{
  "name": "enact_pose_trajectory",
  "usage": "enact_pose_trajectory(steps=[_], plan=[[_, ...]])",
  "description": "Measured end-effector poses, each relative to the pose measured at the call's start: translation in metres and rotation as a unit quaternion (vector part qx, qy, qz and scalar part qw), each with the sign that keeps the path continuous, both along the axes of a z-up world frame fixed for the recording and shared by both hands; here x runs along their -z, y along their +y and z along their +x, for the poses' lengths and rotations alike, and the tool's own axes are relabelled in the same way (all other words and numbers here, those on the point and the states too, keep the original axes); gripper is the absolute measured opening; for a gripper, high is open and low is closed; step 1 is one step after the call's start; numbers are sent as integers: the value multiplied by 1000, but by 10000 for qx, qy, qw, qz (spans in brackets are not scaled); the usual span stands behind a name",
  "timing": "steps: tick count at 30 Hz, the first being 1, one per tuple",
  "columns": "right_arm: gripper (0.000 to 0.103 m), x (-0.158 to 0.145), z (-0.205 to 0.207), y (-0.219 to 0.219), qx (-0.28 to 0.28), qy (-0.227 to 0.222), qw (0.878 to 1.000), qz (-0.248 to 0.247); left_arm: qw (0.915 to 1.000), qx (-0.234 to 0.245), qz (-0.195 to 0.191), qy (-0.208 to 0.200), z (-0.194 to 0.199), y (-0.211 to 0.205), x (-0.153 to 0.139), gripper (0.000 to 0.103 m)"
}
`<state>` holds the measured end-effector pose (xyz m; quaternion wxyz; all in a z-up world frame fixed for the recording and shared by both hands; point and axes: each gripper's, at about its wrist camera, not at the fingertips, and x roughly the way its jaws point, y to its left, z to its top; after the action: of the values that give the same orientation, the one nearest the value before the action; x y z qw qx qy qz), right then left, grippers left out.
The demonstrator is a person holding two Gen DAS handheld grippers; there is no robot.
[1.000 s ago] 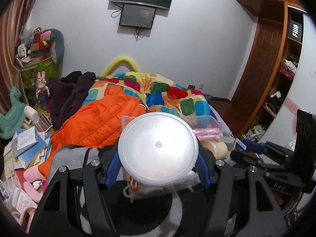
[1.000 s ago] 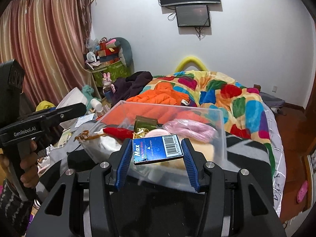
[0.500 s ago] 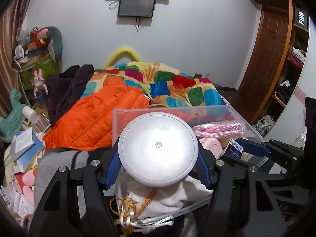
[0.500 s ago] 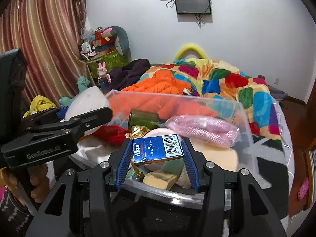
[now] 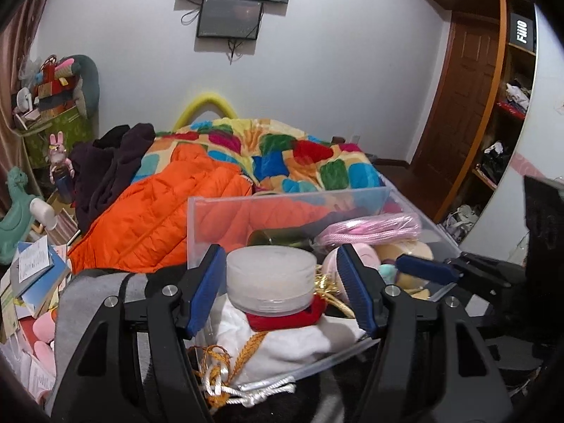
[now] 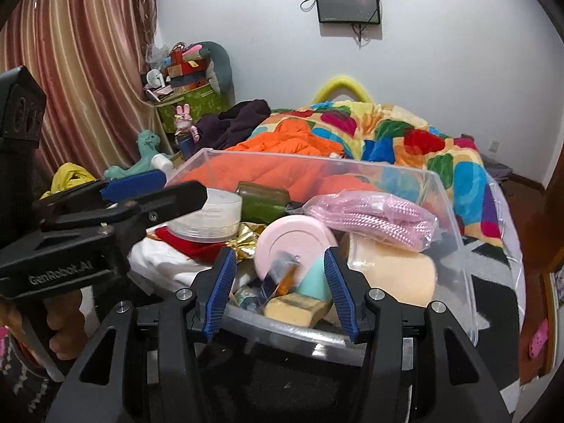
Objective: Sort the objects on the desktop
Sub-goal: 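Release the jar into the box with left tool while right tool releases the card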
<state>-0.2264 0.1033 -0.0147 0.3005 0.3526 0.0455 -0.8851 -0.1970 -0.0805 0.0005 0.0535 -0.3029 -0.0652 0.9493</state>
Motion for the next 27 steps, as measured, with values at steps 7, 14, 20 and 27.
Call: enact_pose_trajectory(steps=[7, 14, 20, 27], plan=[[48, -6, 12, -1, 7, 44, 10000, 11, 9999, 46, -49, 153, 12, 5, -13, 65], [57, -21, 39, 1, 197, 569, 9978, 285, 9991, 121, -181, 362, 34, 17, -31, 65], [85, -37, 72, 20, 619, 1121, 9916, 199, 9994, 117, -162, 293, 54, 23, -32, 72], [87, -43, 84, 50, 897, 867, 9921, -99, 9997, -9, -214, 112, 78, 28, -23, 77]])
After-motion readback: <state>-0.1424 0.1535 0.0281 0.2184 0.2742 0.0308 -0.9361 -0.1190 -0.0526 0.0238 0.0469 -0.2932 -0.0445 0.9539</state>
